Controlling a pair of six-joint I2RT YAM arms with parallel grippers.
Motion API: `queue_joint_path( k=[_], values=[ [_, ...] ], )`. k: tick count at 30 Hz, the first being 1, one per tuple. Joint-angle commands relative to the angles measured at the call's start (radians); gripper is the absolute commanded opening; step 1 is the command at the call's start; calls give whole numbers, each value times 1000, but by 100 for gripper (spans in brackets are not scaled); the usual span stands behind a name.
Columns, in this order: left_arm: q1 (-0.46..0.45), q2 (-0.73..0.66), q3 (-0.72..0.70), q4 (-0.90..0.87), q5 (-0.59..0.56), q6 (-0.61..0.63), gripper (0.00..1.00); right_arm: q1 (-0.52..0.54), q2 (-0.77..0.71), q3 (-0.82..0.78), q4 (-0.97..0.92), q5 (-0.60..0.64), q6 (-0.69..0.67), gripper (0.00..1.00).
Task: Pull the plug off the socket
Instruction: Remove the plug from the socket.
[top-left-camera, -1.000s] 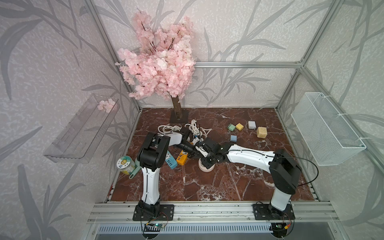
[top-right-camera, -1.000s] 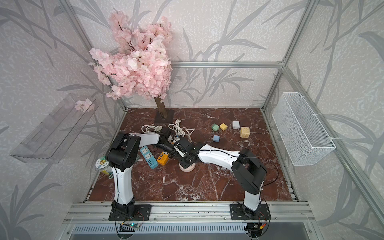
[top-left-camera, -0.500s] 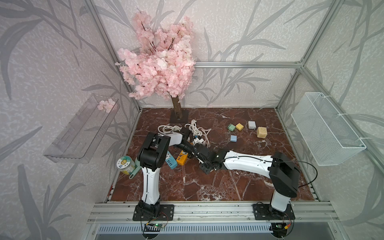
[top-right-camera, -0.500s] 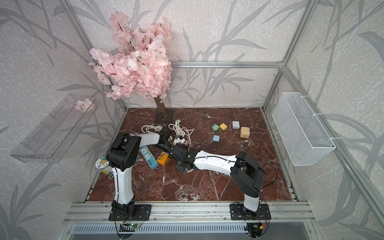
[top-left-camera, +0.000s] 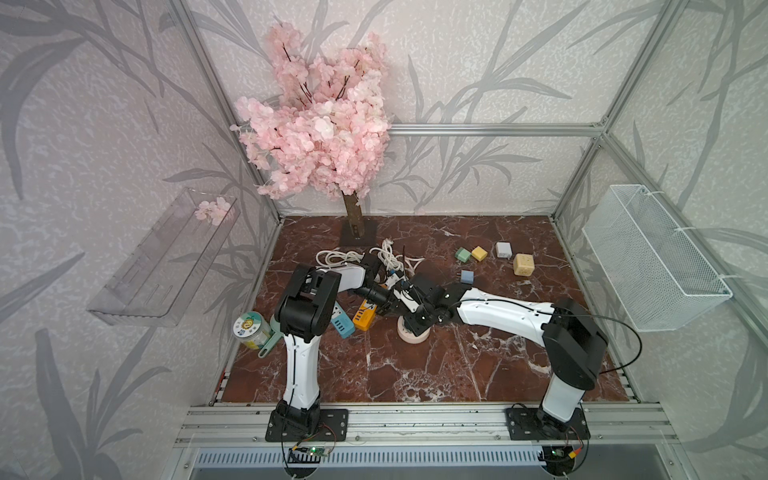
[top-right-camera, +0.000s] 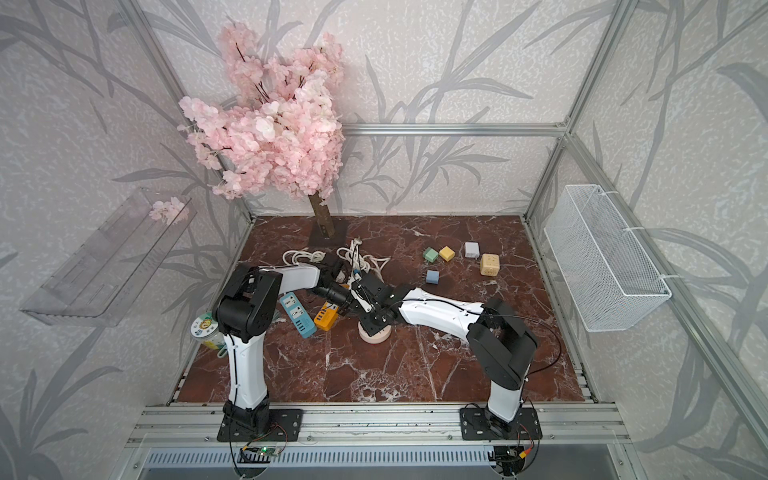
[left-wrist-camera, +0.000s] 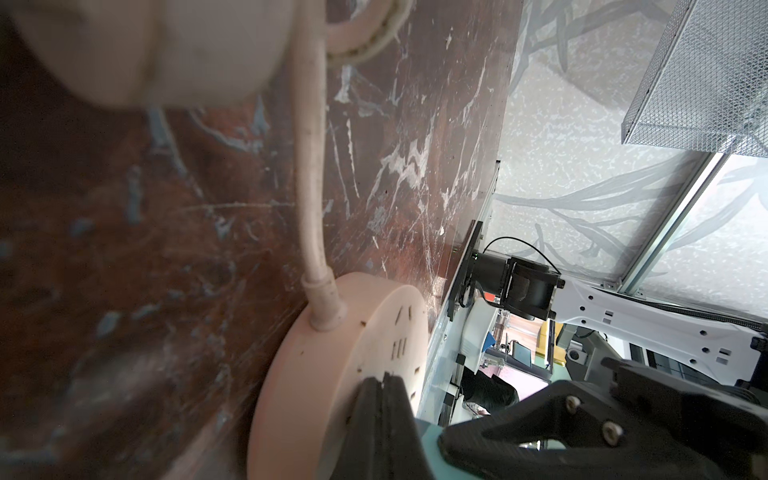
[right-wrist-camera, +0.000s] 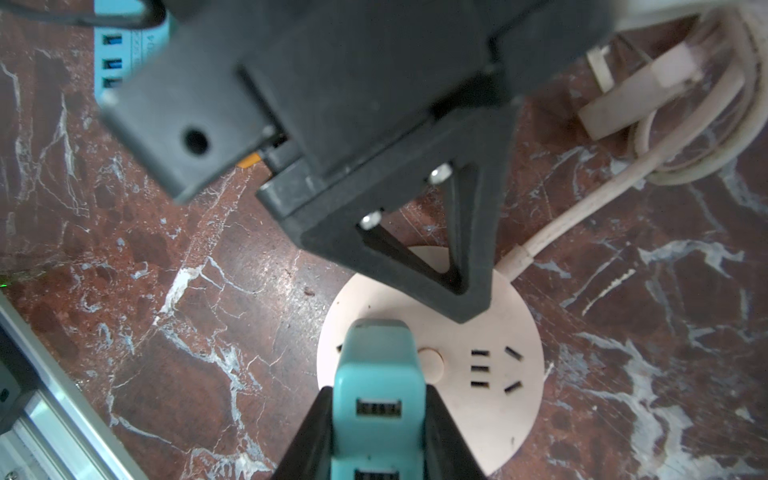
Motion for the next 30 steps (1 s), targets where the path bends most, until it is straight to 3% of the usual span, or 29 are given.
queue_joint_path(
  k=[1,6,12,22,27,30],
  values=[
    [-9,76,-41,-43,-244,14,0,23,-100,-4,102,117,-36,0],
    [-10,76,-42,-44,-244,14,0,175,-97,-2,122,378,-180,0],
    [-9,76,-41,-45,-244,14,0,197,-82,12,128,454,-203,0],
    [-10,75,-41,-43,-241,17,0,-23,-89,12,111,39,39,0],
    [-10,74,-43,-45,-239,17,0,-24,-86,30,79,27,19,0],
    [-10,73,-44,-43,-236,18,0,-1,-100,22,74,87,-5,0]
  ],
)
